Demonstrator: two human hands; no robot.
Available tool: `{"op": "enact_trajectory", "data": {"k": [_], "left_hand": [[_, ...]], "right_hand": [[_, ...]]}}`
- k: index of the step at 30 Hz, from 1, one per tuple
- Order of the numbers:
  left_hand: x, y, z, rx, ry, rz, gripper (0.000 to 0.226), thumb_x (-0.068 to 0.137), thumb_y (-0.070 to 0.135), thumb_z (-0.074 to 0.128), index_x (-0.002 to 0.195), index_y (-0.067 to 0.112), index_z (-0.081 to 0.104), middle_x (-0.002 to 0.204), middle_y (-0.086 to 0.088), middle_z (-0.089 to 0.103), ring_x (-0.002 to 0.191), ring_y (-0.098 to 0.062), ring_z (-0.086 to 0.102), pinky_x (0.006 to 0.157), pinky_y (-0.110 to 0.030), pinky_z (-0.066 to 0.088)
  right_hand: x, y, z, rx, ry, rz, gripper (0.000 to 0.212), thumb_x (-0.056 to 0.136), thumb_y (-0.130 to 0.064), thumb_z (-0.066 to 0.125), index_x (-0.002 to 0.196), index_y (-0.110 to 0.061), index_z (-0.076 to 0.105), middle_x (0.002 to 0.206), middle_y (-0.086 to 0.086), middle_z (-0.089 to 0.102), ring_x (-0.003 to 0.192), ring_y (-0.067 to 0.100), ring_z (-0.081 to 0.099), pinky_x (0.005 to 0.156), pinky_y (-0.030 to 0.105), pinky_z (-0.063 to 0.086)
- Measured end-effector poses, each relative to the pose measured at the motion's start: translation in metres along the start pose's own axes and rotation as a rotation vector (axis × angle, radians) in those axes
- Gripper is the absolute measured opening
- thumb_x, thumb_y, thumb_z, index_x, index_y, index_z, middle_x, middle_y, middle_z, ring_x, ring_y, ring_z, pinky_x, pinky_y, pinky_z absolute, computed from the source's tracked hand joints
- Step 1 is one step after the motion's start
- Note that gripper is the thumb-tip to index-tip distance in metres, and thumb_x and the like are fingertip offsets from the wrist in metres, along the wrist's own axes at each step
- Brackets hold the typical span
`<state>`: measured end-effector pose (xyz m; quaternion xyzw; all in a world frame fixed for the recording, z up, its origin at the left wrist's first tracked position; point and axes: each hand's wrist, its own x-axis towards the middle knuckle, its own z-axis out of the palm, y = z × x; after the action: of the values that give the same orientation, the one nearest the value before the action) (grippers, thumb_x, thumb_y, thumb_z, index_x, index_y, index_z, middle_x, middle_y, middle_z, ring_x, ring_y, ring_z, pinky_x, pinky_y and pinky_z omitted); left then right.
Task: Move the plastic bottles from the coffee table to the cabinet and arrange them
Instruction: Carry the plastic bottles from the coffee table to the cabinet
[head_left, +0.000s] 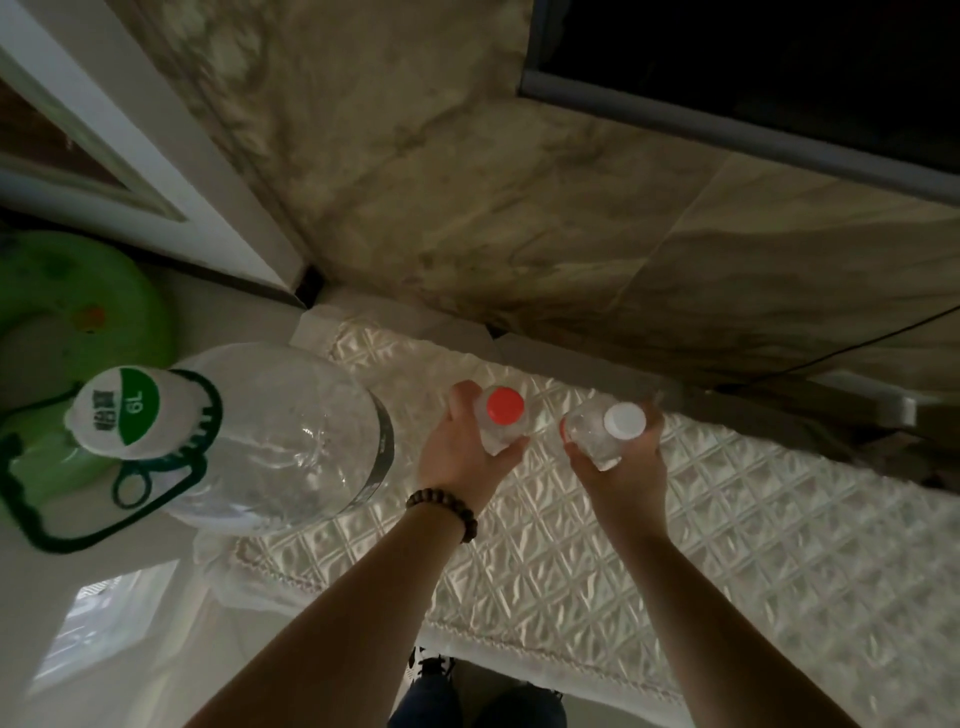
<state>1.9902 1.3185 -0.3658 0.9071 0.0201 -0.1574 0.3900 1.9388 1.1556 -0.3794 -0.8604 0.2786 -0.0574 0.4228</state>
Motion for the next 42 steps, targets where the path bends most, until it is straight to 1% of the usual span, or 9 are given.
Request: {"op": "enact_trajectory", "data": {"k": [4, 6, 9, 13, 17, 23, 28, 32, 42], "left_hand": [[-0.004, 0.001, -0.002, -0.006, -0.017, 0.003, 0.082, 0.071, 0.043, 0.076, 0.133, 0.023, 0.026, 0.126, -0.001, 0.054, 0.112, -0.024, 0.056, 0.084, -0.033, 0.049], [-0.006, 0.004, -0.004, -0.003, -0.015, -0.005, 0.098, 0.069, 0.050, 0.076, 0.143, 0.026, 0.017, 0.142, -0.002, 0.044, 0.127, -0.024, 0.046, 0.099, -0.040, 0.045], [-0.015, 0.009, -0.013, 0.030, 0.017, 0.032, 0.102, 0.070, 0.058, 0.071, 0.146, 0.027, 0.012, 0.151, -0.004, 0.032, 0.137, -0.023, 0.033, 0.107, -0.044, 0.038], [-0.036, 0.024, -0.032, 0.093, 0.070, 0.107, 0.097, 0.075, 0.060, 0.062, 0.148, 0.019, 0.014, 0.153, -0.006, 0.028, 0.143, -0.022, 0.020, 0.111, -0.047, 0.030], [-0.067, 0.047, -0.053, 0.222, 0.103, 0.169, 0.092, 0.080, 0.068, 0.044, 0.150, 0.017, 0.012, 0.156, -0.002, 0.021, 0.145, -0.018, 0.008, 0.116, -0.048, 0.017], [-0.128, 0.094, -0.085, 0.367, 0.089, 0.238, 0.087, 0.081, 0.071, 0.026, 0.150, 0.021, 0.008, 0.158, 0.001, 0.012, 0.146, -0.017, -0.001, 0.118, -0.047, 0.003], [-0.166, 0.134, -0.096, 0.439, -0.027, 0.386, 0.079, 0.087, 0.065, 0.029, 0.150, 0.024, 0.005, 0.159, 0.003, 0.004, 0.145, -0.014, -0.010, 0.118, -0.046, -0.002], [-0.186, 0.154, -0.086, 0.463, -0.130, 0.498, 0.077, 0.089, 0.064, 0.029, 0.150, 0.027, 0.000, 0.159, 0.004, 0.001, 0.144, -0.014, -0.012, 0.118, -0.045, -0.003], [-0.244, 0.182, -0.038, 0.496, -0.449, 0.814, 0.073, 0.091, 0.058, 0.035, 0.150, 0.028, 0.005, 0.159, 0.002, 0.003, 0.144, -0.014, -0.012, 0.117, -0.043, -0.008]], "right_hand": [[-0.001, -0.006, -0.003, -0.011, -0.015, 0.025, 0.077, 0.065, -0.035, 0.084, 0.125, -0.020, 0.037, 0.118, 0.002, 0.058, 0.109, 0.018, 0.058, 0.092, 0.039, 0.051], [-0.002, -0.008, -0.008, 0.003, -0.035, 0.045, 0.083, 0.062, -0.034, 0.086, 0.128, -0.015, 0.039, 0.123, 0.004, 0.056, 0.115, 0.020, 0.055, 0.095, 0.039, 0.049], [-0.009, -0.014, -0.021, -0.003, -0.072, 0.030, 0.090, 0.062, -0.040, 0.084, 0.136, -0.016, 0.036, 0.132, 0.003, 0.051, 0.122, 0.019, 0.050, 0.098, 0.038, 0.046], [-0.024, -0.033, -0.046, -0.049, -0.107, 0.010, 0.096, 0.068, -0.052, 0.075, 0.144, -0.020, 0.026, 0.146, 0.004, 0.039, 0.134, 0.020, 0.038, 0.104, 0.037, 0.038], [-0.046, -0.057, -0.080, -0.145, -0.135, -0.043, 0.094, 0.077, -0.067, 0.052, 0.149, -0.018, 0.016, 0.156, 0.006, 0.023, 0.144, 0.022, 0.020, 0.114, 0.044, 0.027], [-0.096, -0.081, -0.151, -0.234, -0.079, -0.077, 0.077, 0.088, -0.056, 0.047, 0.149, -0.018, 0.018, 0.158, 0.004, 0.016, 0.147, 0.018, 0.008, 0.117, 0.048, 0.019], [-0.135, -0.082, -0.206, -0.295, -0.021, -0.004, 0.072, 0.090, -0.057, 0.043, 0.148, -0.021, 0.020, 0.159, 0.002, 0.010, 0.147, 0.017, 0.002, 0.119, 0.043, 0.011], [-0.170, -0.072, -0.236, -0.332, 0.069, 0.089, 0.068, 0.091, -0.055, 0.041, 0.147, -0.019, 0.024, 0.159, 0.005, 0.012, 0.147, 0.020, 0.004, 0.118, 0.046, 0.013], [-0.290, -0.036, -0.259, -0.209, 0.348, 0.487, 0.060, 0.093, -0.049, 0.044, 0.143, -0.017, 0.035, 0.158, 0.007, 0.015, 0.146, 0.023, 0.008, 0.117, 0.047, 0.017]]}}
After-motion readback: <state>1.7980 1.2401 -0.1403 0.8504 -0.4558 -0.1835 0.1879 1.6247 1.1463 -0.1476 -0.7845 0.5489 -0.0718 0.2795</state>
